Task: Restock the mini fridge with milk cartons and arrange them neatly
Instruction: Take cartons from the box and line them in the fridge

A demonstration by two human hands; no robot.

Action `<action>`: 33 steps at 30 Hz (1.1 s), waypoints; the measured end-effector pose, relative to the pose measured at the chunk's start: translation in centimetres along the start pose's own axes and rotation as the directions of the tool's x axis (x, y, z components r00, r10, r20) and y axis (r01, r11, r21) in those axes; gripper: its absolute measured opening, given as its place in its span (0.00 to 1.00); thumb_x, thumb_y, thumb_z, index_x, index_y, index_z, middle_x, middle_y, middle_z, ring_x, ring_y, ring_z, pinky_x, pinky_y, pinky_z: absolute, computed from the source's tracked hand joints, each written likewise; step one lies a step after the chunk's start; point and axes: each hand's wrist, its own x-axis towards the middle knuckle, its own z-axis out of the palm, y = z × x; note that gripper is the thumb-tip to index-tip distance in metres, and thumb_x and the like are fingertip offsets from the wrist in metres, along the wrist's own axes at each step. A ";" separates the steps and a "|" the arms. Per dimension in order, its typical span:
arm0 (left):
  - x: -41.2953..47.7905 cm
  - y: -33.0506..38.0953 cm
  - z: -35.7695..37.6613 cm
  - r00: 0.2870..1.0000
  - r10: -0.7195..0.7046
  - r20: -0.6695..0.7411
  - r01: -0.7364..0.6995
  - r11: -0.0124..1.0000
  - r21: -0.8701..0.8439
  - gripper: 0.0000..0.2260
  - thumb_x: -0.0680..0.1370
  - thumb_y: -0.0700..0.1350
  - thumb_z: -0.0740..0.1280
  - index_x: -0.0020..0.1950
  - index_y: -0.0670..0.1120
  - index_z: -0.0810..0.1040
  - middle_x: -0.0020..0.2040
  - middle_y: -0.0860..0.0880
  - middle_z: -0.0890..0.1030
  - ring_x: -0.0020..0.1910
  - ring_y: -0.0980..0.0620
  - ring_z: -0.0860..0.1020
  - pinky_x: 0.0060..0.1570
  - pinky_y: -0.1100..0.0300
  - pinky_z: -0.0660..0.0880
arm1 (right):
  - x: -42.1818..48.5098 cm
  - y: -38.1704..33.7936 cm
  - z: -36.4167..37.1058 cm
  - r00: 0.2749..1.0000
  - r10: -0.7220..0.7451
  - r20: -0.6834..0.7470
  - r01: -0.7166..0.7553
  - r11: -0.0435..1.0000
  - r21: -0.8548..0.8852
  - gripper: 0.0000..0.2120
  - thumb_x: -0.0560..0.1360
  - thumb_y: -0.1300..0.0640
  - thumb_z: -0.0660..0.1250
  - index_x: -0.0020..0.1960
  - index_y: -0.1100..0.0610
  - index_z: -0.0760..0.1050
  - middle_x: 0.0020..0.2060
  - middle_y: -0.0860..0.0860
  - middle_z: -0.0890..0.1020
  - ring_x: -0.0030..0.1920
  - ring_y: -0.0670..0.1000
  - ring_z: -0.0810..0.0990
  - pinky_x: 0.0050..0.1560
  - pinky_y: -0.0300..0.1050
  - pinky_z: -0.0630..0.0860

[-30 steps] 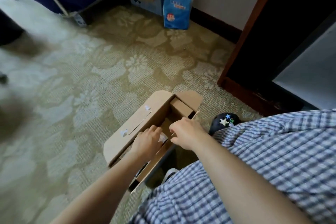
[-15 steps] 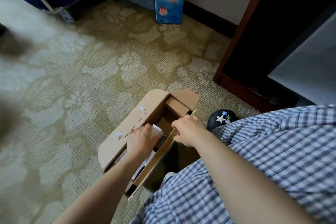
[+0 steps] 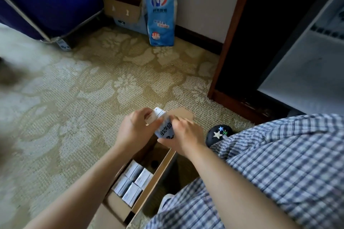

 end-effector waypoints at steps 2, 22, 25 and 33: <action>1.0 1.8 -0.6 0.998 0.052 -0.034 -0.053 0.998 -0.026 0.08 0.74 0.52 0.69 0.46 0.48 0.79 0.39 0.52 0.80 0.39 0.52 0.78 0.41 0.51 0.77 | 0.2 0.3 -1.4 0.992 0.008 -0.128 -0.002 0.999 0.043 0.26 0.70 0.37 0.67 0.58 0.55 0.71 0.52 0.51 0.80 0.53 0.53 0.79 0.44 0.41 0.67; 10.1 26.7 -0.9 0.767 0.619 -0.172 -0.641 0.724 -0.255 0.16 0.74 0.50 0.68 0.61 0.51 0.77 0.51 0.55 0.78 0.48 0.60 0.78 0.48 0.69 0.73 | -1.5 13.4 -23.2 0.668 0.103 -0.737 -0.262 0.960 -0.103 0.21 0.66 0.38 0.70 0.48 0.54 0.77 0.37 0.47 0.82 0.35 0.50 0.82 0.29 0.36 0.65; 10.7 30.0 0.8 0.732 0.666 -0.141 -0.676 0.686 -0.270 0.18 0.74 0.52 0.68 0.63 0.52 0.76 0.52 0.56 0.77 0.48 0.61 0.76 0.47 0.73 0.69 | -3.0 15.9 -25.2 0.643 0.149 -0.751 -0.346 0.931 -0.112 0.22 0.66 0.37 0.70 0.51 0.53 0.77 0.40 0.47 0.83 0.39 0.50 0.82 0.32 0.38 0.68; 11.4 38.8 7.2 0.659 0.748 -0.075 -0.724 0.603 -0.335 0.19 0.74 0.48 0.70 0.64 0.51 0.75 0.54 0.54 0.78 0.49 0.59 0.76 0.47 0.68 0.71 | -6.8 23.9 -28.0 0.466 0.307 -0.830 -0.452 0.889 0.075 0.20 0.65 0.44 0.75 0.51 0.53 0.78 0.42 0.46 0.84 0.39 0.49 0.81 0.31 0.29 0.62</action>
